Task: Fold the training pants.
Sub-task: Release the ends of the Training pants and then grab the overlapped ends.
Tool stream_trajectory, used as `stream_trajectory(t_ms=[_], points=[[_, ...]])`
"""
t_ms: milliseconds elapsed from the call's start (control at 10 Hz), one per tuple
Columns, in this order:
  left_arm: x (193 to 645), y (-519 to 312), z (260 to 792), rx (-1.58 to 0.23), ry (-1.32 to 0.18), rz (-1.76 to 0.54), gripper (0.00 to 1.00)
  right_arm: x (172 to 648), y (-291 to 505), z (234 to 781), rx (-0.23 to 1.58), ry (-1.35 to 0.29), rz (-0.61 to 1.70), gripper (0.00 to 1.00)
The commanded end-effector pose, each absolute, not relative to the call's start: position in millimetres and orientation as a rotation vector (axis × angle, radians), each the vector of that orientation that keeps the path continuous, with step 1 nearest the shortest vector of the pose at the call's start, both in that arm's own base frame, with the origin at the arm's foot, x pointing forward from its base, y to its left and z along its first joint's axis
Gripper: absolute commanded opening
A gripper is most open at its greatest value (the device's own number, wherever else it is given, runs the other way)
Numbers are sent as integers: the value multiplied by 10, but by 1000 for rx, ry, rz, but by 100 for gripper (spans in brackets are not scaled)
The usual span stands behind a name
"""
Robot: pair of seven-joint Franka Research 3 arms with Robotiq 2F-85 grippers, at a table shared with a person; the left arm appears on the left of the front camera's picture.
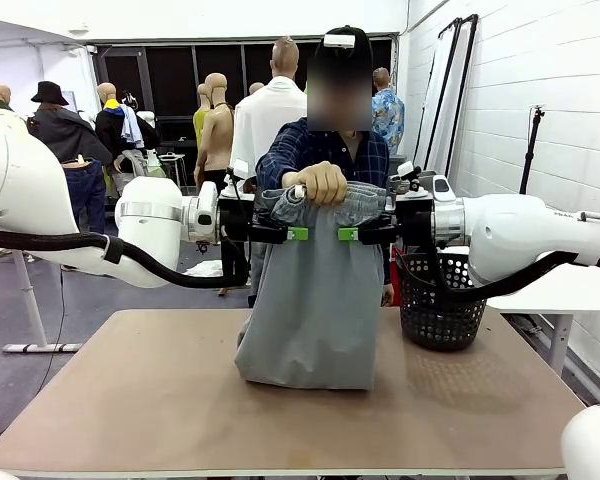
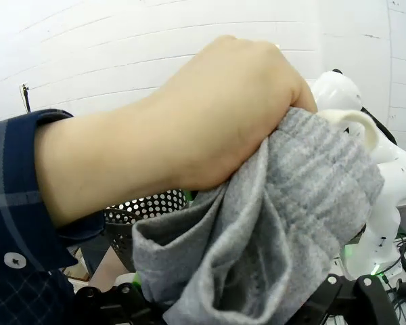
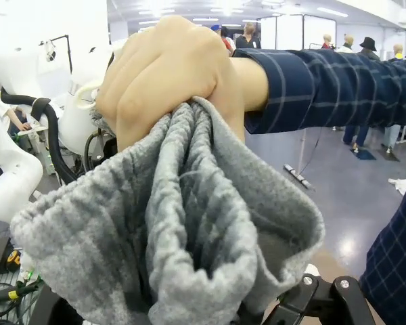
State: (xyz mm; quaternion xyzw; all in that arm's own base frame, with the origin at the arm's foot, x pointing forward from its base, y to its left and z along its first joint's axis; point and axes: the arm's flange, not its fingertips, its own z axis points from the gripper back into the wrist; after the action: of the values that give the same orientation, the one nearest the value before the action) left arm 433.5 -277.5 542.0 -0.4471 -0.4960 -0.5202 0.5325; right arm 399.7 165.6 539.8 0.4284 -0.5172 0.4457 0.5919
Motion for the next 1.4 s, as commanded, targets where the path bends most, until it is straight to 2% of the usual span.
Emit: stream_trajectory(t_ms=[0,100,200,500,600,700,1300], points=[[4402,-2898,5416,-1069,-1225,-1228,100,4050,1736,5413,1009,-1180,1023,100],[4410,-2915,5426,-1073,-1272,-1221,90,4064,1741,5411,1015,-1166,1022,100],[4408,-2898,5440,-1064,-1303,-1209,71,4070,1735,5417,1020,-1157,1024,100],[4398,-2778,5476,-1090,-1322,-1188,13,4112,1689,5433,1015,-1133,1025,40],[4394,-2712,5470,-1088,-1308,-1183,0,4118,1672,5465,1031,-1148,1014,20],[4395,-2668,5460,-1078,-1296,-1187,0,4131,1655,5485,1060,-1163,996,0],[4413,-2587,5346,-1024,-1212,-1208,0,4174,1700,5385,1064,-1065,1027,0]])
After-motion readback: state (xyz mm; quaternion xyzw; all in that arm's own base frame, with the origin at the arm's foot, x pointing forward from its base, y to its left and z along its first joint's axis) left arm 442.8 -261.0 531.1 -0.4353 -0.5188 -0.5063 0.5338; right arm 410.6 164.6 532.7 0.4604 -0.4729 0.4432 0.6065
